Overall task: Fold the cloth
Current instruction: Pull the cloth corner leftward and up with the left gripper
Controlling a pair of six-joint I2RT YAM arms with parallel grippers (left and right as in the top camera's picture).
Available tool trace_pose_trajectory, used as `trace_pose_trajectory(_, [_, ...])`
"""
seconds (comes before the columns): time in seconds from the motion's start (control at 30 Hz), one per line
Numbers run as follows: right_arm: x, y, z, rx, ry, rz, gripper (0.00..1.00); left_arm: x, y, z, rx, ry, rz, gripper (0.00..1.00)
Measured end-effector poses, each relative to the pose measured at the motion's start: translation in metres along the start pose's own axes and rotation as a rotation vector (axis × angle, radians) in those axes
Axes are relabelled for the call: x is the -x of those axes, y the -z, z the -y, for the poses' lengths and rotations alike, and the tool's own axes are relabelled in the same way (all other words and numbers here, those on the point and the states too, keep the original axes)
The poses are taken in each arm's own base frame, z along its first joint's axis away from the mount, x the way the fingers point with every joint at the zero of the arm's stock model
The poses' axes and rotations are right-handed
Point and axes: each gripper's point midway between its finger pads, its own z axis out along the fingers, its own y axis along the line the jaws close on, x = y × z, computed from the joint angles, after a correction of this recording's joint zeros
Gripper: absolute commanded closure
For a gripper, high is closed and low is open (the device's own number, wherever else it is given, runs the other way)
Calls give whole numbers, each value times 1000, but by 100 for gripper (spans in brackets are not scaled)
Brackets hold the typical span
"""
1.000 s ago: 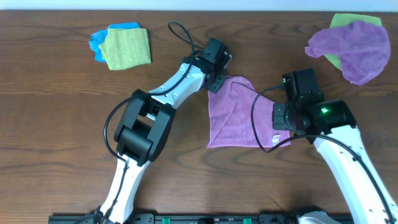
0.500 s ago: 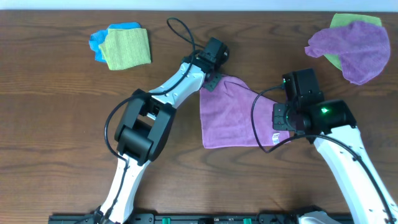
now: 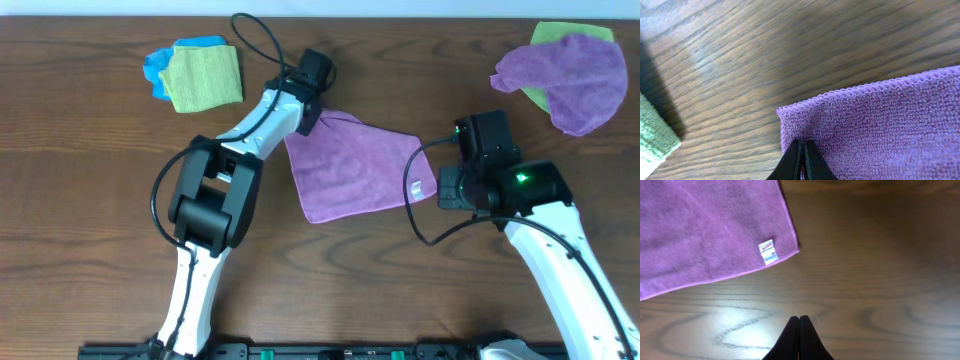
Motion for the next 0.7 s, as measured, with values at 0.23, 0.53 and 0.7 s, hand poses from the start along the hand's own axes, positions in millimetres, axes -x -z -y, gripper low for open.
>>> trace_pose_trajectory(0.23, [7,-24,-15,72,-10,62,99,11,10,5,-39,-14,-19,94])
trace_pose_trajectory(0.53, [14,-66,-33,111,-4,18,99,64,70,12,-153,49,84,94])
trace_pose_trajectory(0.7, [14,-88,-31,101,-17,-12,99,59,97,20,-224,86,34,94])
